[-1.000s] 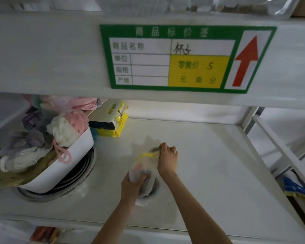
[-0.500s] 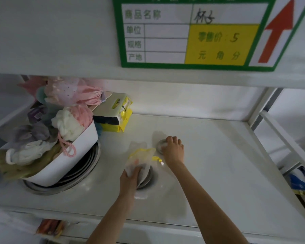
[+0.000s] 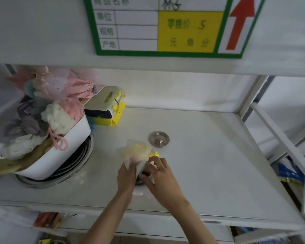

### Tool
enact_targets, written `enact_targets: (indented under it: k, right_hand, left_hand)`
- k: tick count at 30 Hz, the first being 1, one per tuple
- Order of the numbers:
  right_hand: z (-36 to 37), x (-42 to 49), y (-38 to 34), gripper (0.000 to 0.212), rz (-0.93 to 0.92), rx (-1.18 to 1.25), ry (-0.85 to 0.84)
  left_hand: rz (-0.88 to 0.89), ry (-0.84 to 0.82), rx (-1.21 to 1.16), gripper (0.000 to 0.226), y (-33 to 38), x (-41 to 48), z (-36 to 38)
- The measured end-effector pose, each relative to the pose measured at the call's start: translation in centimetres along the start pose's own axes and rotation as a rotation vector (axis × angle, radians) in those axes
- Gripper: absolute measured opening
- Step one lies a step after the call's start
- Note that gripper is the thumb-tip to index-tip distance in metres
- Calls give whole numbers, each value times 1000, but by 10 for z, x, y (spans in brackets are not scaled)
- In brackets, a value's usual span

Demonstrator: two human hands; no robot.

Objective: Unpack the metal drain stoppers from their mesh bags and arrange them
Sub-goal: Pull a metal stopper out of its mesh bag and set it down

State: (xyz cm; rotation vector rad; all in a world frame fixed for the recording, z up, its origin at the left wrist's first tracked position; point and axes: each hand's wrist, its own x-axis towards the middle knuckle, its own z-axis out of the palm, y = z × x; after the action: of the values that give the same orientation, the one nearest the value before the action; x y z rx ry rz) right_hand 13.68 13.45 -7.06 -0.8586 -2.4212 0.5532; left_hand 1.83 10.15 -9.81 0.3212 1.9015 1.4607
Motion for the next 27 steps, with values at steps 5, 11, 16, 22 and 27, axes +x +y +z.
enact_targets:
  k: [5,11,16,22,27]
  right_hand:
    - [5,7,-7,24,191,10,-158]
    - [8,16,-7,15,341,176,-204]
    - [8,6,-7,31,308,270,-182]
    - [10,0,-5,38,238,316,-77]
    - [15,-5,0,36,292,392,10]
  left_hand:
    - [27,-14,42,37,-10,-1,8]
    - [-58,45,-120,23,-2,-11,7]
    - [-87,81,-227,31,-1,-15,7]
    - [-173,115,-275,44,-2,-14,9]
    - [-216,130,-289,39,-6,-16,13]
